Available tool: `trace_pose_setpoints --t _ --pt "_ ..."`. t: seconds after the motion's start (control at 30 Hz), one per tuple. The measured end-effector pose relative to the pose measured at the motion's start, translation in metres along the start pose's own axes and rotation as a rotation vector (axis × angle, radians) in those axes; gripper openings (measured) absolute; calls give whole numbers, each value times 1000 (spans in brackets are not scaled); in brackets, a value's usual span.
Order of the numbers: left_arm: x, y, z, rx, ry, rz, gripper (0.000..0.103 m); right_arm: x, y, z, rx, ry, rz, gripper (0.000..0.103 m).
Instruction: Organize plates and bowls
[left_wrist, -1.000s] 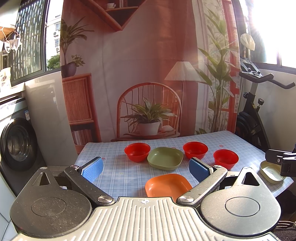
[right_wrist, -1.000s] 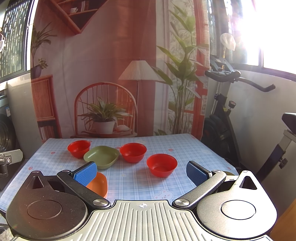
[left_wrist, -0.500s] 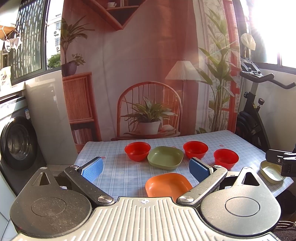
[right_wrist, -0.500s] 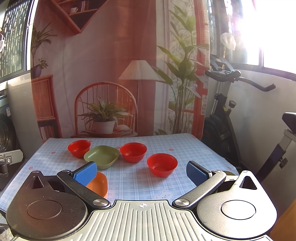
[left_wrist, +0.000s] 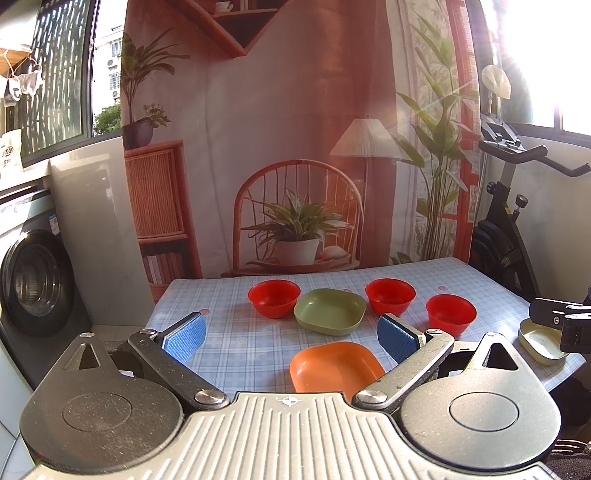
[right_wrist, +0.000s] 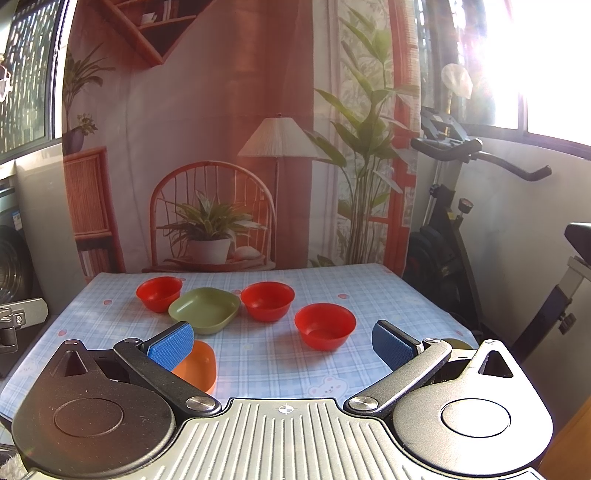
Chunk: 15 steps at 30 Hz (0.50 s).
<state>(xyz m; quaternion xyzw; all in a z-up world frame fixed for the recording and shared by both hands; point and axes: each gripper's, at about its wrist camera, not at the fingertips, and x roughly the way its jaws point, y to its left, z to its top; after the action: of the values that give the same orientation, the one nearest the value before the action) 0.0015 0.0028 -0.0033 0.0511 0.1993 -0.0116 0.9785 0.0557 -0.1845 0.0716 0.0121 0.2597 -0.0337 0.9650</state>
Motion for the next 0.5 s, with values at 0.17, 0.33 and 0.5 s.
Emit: trace_pose_setpoints --t 0.17,0.33,0.5 --pt "0 -1 0 -1 1 0 100 0 0 0 0 0 0 103" --pt "1 -1 0 -3 3 -1 100 0 1 1 0 1 0 103" --pt "-1 -2 -1 -3 3 2 100 0 0 2 1 2 1 103"
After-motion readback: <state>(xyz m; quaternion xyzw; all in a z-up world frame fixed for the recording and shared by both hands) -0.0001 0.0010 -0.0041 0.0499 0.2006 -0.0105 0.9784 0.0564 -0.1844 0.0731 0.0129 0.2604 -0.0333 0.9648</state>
